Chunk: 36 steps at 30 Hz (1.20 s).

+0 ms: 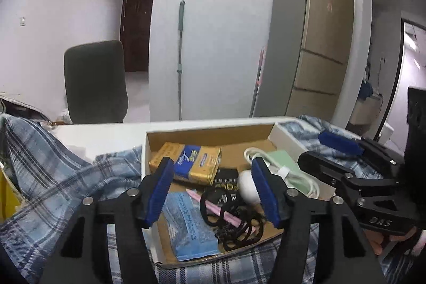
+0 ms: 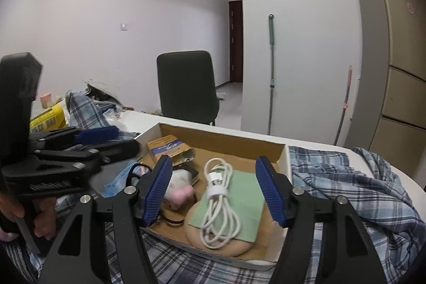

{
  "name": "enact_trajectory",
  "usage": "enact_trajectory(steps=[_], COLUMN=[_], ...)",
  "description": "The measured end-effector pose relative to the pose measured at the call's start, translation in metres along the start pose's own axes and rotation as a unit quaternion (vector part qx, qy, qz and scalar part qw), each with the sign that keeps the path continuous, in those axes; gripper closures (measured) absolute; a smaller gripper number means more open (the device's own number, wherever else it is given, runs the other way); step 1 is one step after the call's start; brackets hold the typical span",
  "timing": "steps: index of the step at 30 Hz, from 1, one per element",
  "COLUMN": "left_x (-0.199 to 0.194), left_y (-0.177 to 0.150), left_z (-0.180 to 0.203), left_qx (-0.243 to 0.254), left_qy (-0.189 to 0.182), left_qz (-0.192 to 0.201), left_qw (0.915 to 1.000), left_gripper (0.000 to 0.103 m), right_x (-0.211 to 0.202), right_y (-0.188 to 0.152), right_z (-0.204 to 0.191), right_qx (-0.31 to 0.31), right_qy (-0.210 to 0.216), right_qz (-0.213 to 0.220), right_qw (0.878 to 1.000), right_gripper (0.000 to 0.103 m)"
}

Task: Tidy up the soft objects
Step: 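Withdraw both tools from the box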

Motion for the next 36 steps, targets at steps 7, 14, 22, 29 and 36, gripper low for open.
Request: enact_trajectory(steps=[7, 14, 22, 29, 36], left_x=[-0.04, -0.095, -0.148, -0.185, -0.205], left_y=[0.04, 0.072, 0.092, 0.096, 0.081], left_z=[0.015, 0.035, 0.045, 0.047, 0.046], left_qx=[0.015, 0.018, 0.015, 0.016, 0.013], left_qy=[-0.001, -0.011, 0.001, 0.011, 0.027], left_qz=[0.065, 0.122, 0.169, 0.192, 0.185], left_qw=[0.9978, 0.9923, 0.9856, 0.9813, 0.9822], left_gripper=[0.039, 0.023, 0.004, 0.0, 0.0], right_x=[-0.031, -0.086, -0.141, -0.168, -0.187], right_y=[0.046, 0.088, 0.114, 0.118, 0.099], right_z=[0.018, 0.015, 0.003, -0.006, -0.018], right_qx=[0.028, 0.033, 0.022, 0.016, 0.006], right_qy=[-0.028, -0.039, -0.055, -0.061, -0.067], right_qz=[0.057, 0.112, 0.152, 0.16, 0.169], right_qw=[0.998, 0.992, 0.987, 0.985, 0.983], right_gripper=[0.032, 0.012, 0.0, 0.0, 0.0])
Point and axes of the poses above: each gripper's, at about its wrist camera, not at the fingertips, and x roughly the way its jaws point, z to its right, y to its top, the point moved 4 cm from there along x, roughly the way its jaws point, and after that the axes turned 13 degrees about z, right-handed, at the moved point
